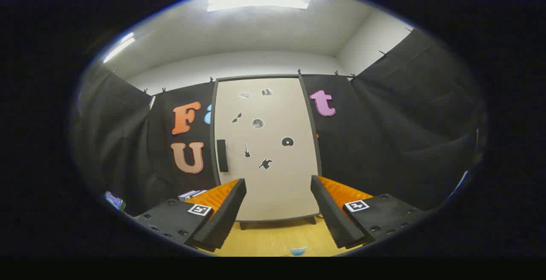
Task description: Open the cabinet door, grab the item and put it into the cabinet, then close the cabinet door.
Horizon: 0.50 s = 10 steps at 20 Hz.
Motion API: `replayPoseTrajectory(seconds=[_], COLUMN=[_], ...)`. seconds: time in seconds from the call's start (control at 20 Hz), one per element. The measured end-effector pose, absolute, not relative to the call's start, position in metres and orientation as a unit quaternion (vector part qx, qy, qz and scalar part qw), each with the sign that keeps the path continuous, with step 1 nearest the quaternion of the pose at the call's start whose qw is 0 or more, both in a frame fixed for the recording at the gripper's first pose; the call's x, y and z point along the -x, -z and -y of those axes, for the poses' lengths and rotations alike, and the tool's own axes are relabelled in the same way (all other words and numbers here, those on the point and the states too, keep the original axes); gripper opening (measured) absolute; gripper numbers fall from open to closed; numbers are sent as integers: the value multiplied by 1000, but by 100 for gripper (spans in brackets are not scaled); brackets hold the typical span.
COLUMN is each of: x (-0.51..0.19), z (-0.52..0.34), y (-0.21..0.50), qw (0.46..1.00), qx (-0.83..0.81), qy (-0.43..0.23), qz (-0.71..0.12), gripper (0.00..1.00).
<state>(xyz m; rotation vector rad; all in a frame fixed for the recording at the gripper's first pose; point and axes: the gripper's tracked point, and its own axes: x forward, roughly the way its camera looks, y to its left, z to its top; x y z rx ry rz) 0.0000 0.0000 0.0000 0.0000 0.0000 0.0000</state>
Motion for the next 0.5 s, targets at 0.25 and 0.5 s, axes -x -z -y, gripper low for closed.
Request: replayPoseTrajectory(seconds=[0.25,0.5], x=[-3,-5], z=[-4,-4], y=[3,2], qw=[1000,1000], qx=[-3,2], qy=[-3,1], qz=[-5,-4], gripper=[97,97])
